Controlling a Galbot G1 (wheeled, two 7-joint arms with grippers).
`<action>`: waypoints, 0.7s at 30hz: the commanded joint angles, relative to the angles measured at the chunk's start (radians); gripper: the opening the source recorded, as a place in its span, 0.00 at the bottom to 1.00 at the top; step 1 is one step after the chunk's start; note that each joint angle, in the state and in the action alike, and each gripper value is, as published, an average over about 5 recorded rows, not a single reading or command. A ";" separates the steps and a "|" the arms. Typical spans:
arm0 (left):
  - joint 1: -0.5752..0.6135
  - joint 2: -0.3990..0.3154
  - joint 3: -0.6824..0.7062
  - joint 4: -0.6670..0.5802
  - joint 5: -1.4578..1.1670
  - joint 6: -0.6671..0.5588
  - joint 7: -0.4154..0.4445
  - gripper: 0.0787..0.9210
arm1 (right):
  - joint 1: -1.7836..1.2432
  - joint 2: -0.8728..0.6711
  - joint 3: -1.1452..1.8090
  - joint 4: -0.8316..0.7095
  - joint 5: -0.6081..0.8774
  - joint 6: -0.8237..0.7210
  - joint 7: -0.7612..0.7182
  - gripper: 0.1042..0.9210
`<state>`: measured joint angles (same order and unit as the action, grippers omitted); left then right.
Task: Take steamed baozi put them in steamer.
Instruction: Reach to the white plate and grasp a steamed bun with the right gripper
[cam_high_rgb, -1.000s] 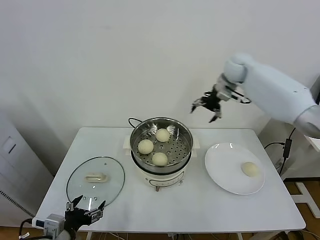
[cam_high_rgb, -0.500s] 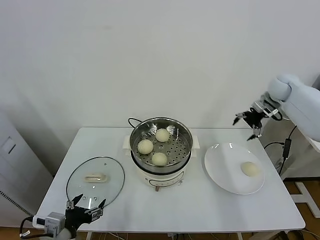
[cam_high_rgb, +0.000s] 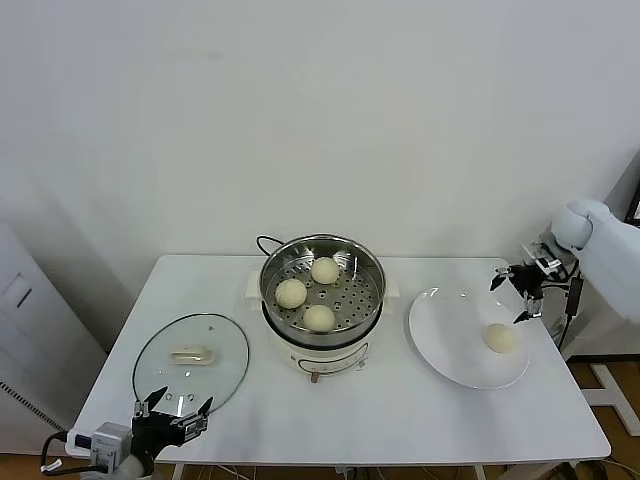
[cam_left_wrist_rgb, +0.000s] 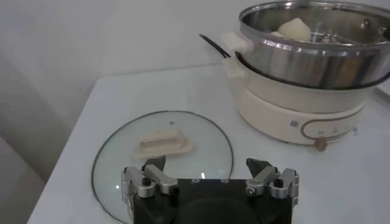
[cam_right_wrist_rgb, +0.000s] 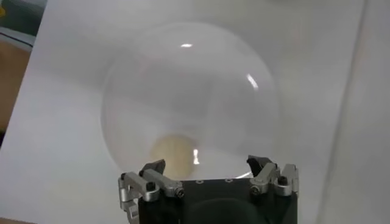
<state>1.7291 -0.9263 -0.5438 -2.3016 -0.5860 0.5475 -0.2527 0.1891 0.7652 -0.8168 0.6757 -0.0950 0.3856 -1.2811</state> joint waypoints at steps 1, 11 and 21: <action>0.003 -0.001 0.000 0.000 0.001 0.000 -0.001 0.88 | -0.098 0.023 0.092 -0.071 -0.079 -0.025 0.010 0.88; 0.005 -0.001 0.002 0.000 0.003 0.001 -0.001 0.88 | -0.154 0.061 0.168 -0.120 -0.168 -0.005 0.031 0.88; 0.005 -0.001 0.008 0.000 0.003 -0.001 0.000 0.88 | -0.179 0.109 0.238 -0.184 -0.244 0.013 0.079 0.88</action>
<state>1.7334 -0.9274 -0.5377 -2.3019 -0.5836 0.5477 -0.2537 0.0421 0.8424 -0.6438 0.5444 -0.2677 0.3939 -1.2321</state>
